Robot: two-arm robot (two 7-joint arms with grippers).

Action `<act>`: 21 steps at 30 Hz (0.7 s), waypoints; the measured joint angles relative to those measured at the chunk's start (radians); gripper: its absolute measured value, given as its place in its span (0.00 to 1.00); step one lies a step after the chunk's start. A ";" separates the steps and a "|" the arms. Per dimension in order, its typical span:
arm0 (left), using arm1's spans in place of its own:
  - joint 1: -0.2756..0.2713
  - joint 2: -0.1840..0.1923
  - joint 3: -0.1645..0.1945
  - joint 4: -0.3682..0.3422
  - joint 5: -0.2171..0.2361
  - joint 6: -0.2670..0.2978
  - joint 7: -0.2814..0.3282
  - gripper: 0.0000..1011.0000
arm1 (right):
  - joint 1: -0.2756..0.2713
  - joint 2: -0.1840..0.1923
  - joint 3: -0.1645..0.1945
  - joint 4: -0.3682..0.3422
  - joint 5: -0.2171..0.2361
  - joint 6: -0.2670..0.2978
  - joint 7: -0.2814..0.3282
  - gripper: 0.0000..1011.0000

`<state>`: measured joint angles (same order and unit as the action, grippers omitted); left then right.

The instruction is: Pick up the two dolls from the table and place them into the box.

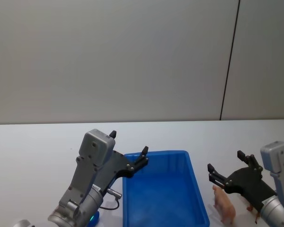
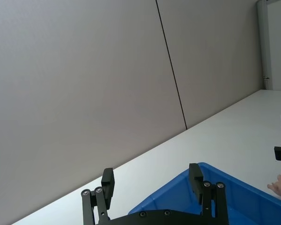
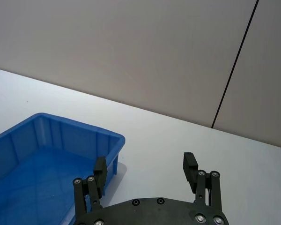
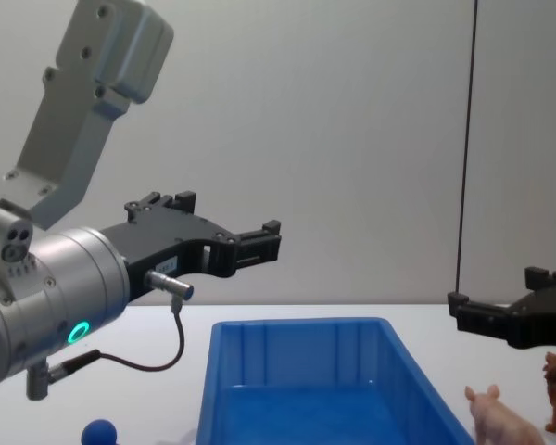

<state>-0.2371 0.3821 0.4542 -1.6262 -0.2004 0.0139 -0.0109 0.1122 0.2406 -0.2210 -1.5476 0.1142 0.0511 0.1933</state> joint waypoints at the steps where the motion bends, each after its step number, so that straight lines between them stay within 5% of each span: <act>1: 0.000 0.000 0.000 0.000 0.000 0.000 0.000 0.99 | 0.000 0.000 0.000 0.000 0.000 0.000 0.000 0.99; 21: 0.000 0.000 0.000 0.000 0.000 0.000 0.000 0.99 | 0.000 0.000 0.000 0.000 0.000 0.000 0.000 0.99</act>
<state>-0.2371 0.3821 0.4542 -1.6262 -0.2004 0.0139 -0.0109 0.1122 0.2406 -0.2210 -1.5477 0.1142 0.0511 0.1933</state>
